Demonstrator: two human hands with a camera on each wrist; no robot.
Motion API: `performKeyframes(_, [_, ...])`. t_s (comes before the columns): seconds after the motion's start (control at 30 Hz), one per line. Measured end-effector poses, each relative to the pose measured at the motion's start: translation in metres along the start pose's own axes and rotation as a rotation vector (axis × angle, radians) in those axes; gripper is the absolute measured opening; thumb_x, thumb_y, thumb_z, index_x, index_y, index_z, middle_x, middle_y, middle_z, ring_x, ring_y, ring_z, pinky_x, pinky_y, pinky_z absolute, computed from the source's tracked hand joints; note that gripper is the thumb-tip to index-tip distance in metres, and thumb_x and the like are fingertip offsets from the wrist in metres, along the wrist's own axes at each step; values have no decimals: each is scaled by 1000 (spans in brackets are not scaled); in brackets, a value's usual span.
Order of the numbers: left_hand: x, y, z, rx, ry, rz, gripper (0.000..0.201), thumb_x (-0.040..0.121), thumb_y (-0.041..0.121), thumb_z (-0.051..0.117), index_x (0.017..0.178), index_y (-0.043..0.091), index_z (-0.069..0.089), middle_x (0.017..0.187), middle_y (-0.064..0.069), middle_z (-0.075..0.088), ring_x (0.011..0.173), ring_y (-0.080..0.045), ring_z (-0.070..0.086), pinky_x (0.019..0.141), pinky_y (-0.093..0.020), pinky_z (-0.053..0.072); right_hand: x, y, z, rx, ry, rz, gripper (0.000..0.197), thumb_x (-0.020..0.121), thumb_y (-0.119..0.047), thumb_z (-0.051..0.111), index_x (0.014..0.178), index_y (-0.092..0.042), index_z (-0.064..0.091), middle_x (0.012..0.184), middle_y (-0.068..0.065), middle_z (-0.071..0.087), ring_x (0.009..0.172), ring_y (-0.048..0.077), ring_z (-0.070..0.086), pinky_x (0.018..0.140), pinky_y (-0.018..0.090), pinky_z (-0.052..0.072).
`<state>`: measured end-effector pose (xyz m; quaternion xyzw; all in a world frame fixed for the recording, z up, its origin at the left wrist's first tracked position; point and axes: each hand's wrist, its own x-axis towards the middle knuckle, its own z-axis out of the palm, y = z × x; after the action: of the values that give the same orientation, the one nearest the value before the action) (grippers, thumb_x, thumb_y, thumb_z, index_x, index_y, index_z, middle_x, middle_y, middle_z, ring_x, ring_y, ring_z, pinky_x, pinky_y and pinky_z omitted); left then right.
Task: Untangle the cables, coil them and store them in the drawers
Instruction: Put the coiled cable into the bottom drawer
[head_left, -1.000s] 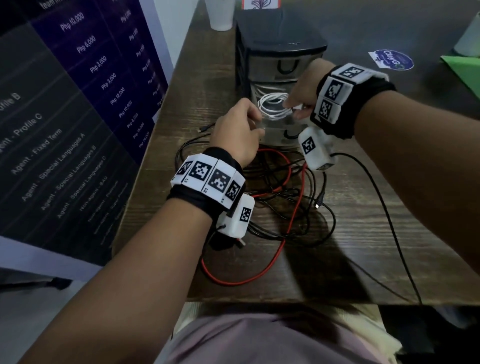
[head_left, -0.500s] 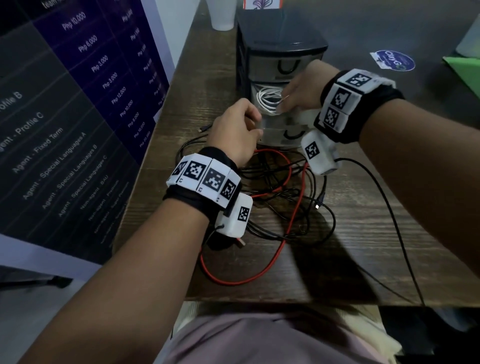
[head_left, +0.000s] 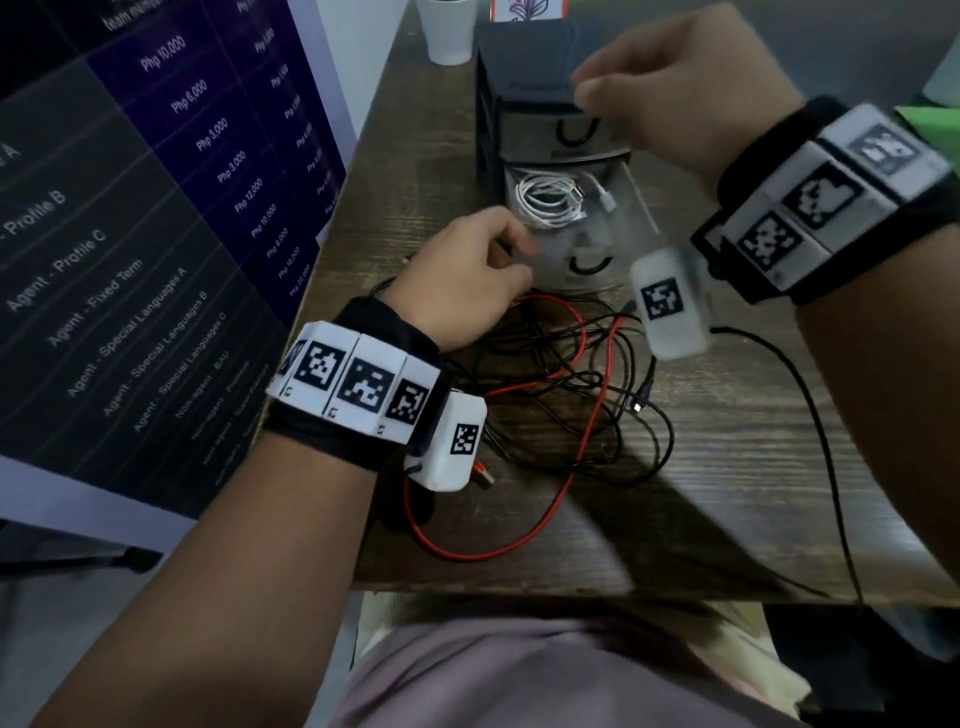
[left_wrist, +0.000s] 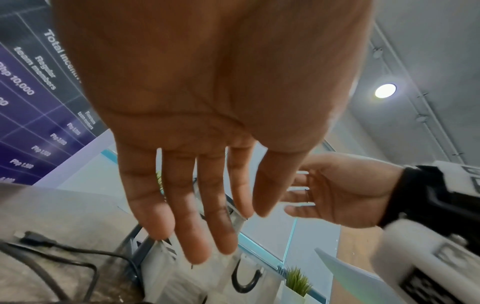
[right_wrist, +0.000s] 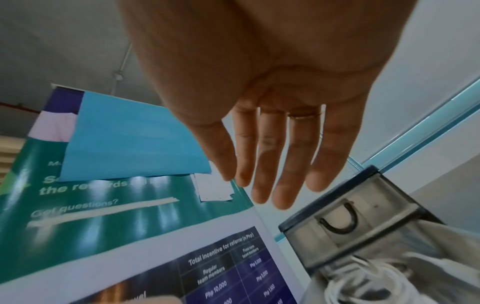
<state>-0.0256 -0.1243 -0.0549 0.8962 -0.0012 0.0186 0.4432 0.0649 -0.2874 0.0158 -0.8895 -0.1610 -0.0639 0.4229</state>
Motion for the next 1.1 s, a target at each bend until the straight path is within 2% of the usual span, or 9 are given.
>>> performKeyframes(0.17, [-23,-6,-4,26,-41,-24,7,90,22,66,95,26,64,90,6,68,86,-15,66,87,-42,54,-40,19,-7,36,-163,-42,12,85,-34,69,87,-23,74,82,3,76,75,21,72,68,37,57])
performKeyframes(0.3, [-36,-13,-5,100,-64,-57,6,91,27,64,96,30,64,90,8,68,86,-12,65,87,-42,53,-69,42,6,-96,-314,10,6,88,-30,70,92,-27,74,76,-4,74,71,4,69,69,20,50])
performKeyframes(0.43, [-40,-13,-1,144,-73,-87,5,91,29,64,95,29,64,85,9,67,82,-9,64,83,-38,53,-88,53,21,-208,-461,12,9,88,-33,71,96,-33,74,83,-15,72,78,-5,65,75,16,49])
performKeyframes(0.57, [-40,-18,4,206,-40,-99,6,91,28,64,97,28,64,83,12,61,77,-4,55,71,-27,43,-91,49,26,-196,-386,-20,10,91,-30,67,98,-32,74,83,-17,70,76,-8,62,70,9,44])
performKeyframes(0.67, [-42,-23,8,219,-49,-124,14,90,29,67,102,28,61,88,12,60,81,-2,55,68,-22,41,-89,46,31,-184,-345,-20,9,92,-25,67,95,-29,74,58,-24,57,55,-17,52,52,0,35])
performKeyframes(0.73, [-44,-26,10,200,-52,-139,22,88,28,69,108,27,60,97,11,61,89,-5,57,74,-23,44,-87,45,38,-219,-350,-39,10,91,-26,67,98,-30,73,60,-22,53,57,-13,53,55,3,36])
performKeyframes(0.87, [-46,-25,17,181,-25,-120,33,85,26,73,114,25,57,111,5,59,101,-11,58,87,-27,46,-82,51,57,-328,-436,-31,20,89,-22,68,107,-30,72,96,-10,66,88,6,57,76,17,43])
performKeyframes(0.97, [-47,-24,25,190,-14,-87,39,83,24,73,118,26,55,117,4,56,107,-11,55,90,-25,43,-81,57,65,-427,-503,1,20,88,-22,69,107,-26,73,107,0,71,101,18,63,90,29,51])
performKeyframes(1.1, [-45,-29,28,231,-21,-80,48,87,19,69,132,24,52,133,2,54,125,-12,49,105,-29,40,-84,52,56,-368,-397,1,14,90,-42,67,92,-31,75,78,-9,65,77,10,59,70,24,39])
